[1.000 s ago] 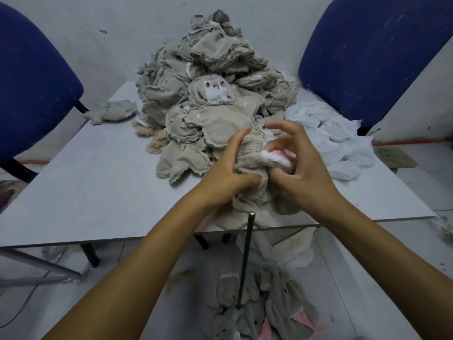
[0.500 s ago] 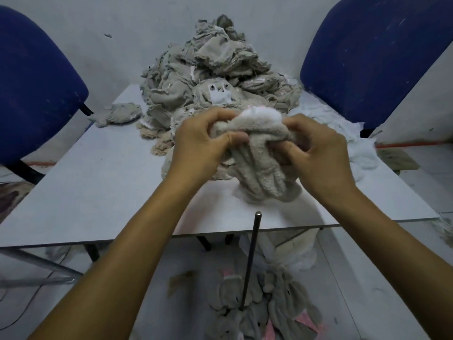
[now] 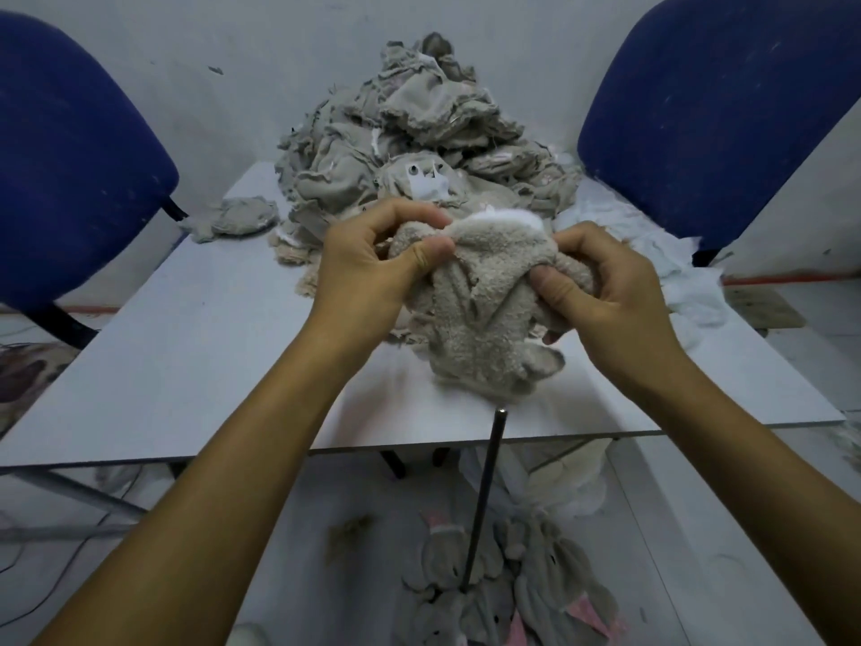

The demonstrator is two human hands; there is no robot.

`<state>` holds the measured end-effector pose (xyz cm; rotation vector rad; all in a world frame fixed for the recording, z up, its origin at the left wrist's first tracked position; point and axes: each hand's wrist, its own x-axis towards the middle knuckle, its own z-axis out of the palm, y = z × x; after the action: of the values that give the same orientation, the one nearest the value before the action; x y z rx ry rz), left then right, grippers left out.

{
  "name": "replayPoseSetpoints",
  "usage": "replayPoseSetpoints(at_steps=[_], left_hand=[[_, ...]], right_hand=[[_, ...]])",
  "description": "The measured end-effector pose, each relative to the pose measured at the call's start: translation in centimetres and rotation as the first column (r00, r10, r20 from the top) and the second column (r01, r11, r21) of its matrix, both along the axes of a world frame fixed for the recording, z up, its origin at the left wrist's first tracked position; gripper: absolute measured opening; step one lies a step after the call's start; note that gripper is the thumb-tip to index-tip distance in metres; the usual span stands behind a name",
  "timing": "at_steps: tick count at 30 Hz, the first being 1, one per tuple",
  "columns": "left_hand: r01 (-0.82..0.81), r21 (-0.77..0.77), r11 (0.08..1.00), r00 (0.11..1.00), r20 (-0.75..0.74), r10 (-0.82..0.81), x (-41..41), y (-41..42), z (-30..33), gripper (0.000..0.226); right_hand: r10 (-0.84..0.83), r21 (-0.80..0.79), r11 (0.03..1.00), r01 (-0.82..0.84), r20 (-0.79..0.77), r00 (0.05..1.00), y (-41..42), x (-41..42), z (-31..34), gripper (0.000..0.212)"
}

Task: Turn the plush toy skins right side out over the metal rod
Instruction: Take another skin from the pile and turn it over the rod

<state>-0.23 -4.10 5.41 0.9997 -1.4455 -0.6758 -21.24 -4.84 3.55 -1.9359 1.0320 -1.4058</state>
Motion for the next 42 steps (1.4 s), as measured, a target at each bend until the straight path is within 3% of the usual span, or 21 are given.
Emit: replayPoseSetpoints(at_steps=[2, 4, 6, 8, 11, 13, 15, 17, 18, 21, 24, 26, 28, 30, 31, 33, 36, 38, 39, 41, 42], left_hand=[[0.091, 0.042, 0.995, 0.988, -0.126, -0.085, 0.4, -0.1, 0.5, 0.011], [0.181, 0.07, 0.981, 0.963, -0.215, -0.162, 0.6, -0.3, 0.8, 0.013], [0.174, 0.126, 0.977, 0.964, -0.224, -0.143, 0.8, -0.8, 0.6, 0.025], [0.085, 0.201, 0.976, 0.989, -0.136, -0.058, 0.9, -1.3, -0.4, 0.027], [-0.099, 0.257, 0.961, 0.97, 0.242, 0.035, 1.0, -1.9, -2.7, 0.017], [-0.114, 0.274, 0.955, 0.879, 0.475, -0.032, 0.9, -2.0, -4.1, 0.015], [-0.091, 0.28, 0.956, 0.792, 0.602, -0.101, 0.3, -2.1, -5.1, 0.018], [-0.065, 0.284, 0.957, 0.754, 0.642, -0.14, -0.6, -1.9, -5.5, 0.019], [-0.049, 0.294, 0.955, 0.749, 0.643, -0.159, -0.9, -1.9, -5.7, 0.019], [-0.035, 0.323, 0.946, 0.727, 0.657, -0.197, -1.5, -1.9, -6.0, 0.021], [-0.048, 0.345, 0.937, 0.71, 0.672, -0.211, -1.6, -1.8, -6.2, 0.026], [-0.039, 0.358, 0.933, 0.715, 0.662, -0.224, -1.8, -1.8, -6.3, 0.037], [-0.016, 0.377, 0.926, 0.735, 0.633, -0.245, -1.9, -1.8, -6.4, 0.057], [-0.007, 0.41, 0.912, 0.762, 0.593, -0.261, -1.9, -1.9, -6.5, 0.074], [-0.015, 0.418, 0.908, 0.772, 0.582, -0.255, -1.9, -1.9, -6.6, 0.079], [-0.031, 0.413, 0.91, 0.827, 0.522, -0.209, -2.1, -2.1, -6.6, 0.079], [0.116, 0.43, 0.895, 0.968, 0.152, -0.199, -2.2, -2.3, -6.0, 0.055], [0.183, 0.412, 0.893, 0.98, -0.002, -0.2, -1.8, -2.5, -5.3, 0.032], [0.164, 0.398, 0.903, 0.984, -0.002, -0.178, -1.4, -2.6, -5.0, 0.027], [0.075, 0.385, 0.92, 0.995, 0.028, -0.092, -0.8, -2.9, -4.6, 0.027], [0.034, 0.383, 0.923, 0.998, 0.036, -0.051, -0.6, -2.9, -4.5, 0.03]], right_hand=[[0.125, 0.014, 0.992, -0.128, 0.134, 0.983, 0.3, 0.0, 0.2, 0.005], [0.118, -0.008, 0.993, -0.118, 0.15, 0.982, 0.3, -0.1, 0.0, 0.019], [0.041, 0.071, 0.996, -0.052, 0.141, 0.989, -0.1, -0.2, -0.3, 0.034], [-0.046, 0.178, 0.983, 0.034, 0.066, 0.997, -0.6, -0.3, -1.1, 0.04], [-0.117, 0.202, 0.965, 0.166, -0.234, 0.965, -1.4, -0.3, -2.9, 0.016], [-0.13, 0.138, 0.962, 0.235, -0.528, 0.839, -2.0, -0.4, -4.1, 0.025], [-0.065, 0.133, 0.956, 0.263, -0.775, 0.629, -2.4, -0.4, -5.4, 0.043], [-0.045, 0.118, 0.941, 0.316, -0.885, 0.464, -2.4, -0.2, -6.2, 0.053], [-0.072, 0.087, 0.944, 0.319, -0.888, 0.454, -2.4, 0.0, -6.5, 0.049], [-0.183, -0.008, 0.957, 0.289, -0.791, 0.583, -2.4, 0.6, -6.8, 0.012], [-0.125, 0.014, 0.978, 0.21, -0.765, 0.631, -2.3, 0.8, -6.9, 0.017], [-0.031, 0.091, 0.988, 0.124, -0.669, 0.743, -2.0, 0.8, -6.7, 0.018], [0.058, 0.208, 0.977, 0.039, -0.437, 0.897, -1.5, 1.1, -6.0, 0.014], [0.134, 0.379, 0.919, -0.106, -0.049, 0.99, -1.1, 1.3, -5.2, 0.019], [0.146, 0.465, 0.86, -0.211, 0.173, 0.974, -0.9, 1.2, -4.7, 0.025], [0.123, 0.548, 0.697, -0.463, 0.545, 0.829, -0.9, 0.8, -3.7, 0.038], [0.044, 0.461, 0.596, -0.658, 0.799, 0.599, -1.1, 0.0, -2.7, 0.024], [-0.069, 0.51, 0.625, -0.591, 0.79, 0.609, -1.9, -0.1, -2.7, 0.02], [-0.142, 0.589, 0.647, -0.484, 0.717, 0.683, -2.3, -0.2, -3.0, 0.021], [-0.272, 0.712, 0.692, -0.123, 0.414, 0.868, -2.8, -0.1, -3.7, 0.013], [-0.324, 0.681, 0.726, 0.091, 0.222, 0.92, -2.7, -0.2, -4.2, 0.006]])
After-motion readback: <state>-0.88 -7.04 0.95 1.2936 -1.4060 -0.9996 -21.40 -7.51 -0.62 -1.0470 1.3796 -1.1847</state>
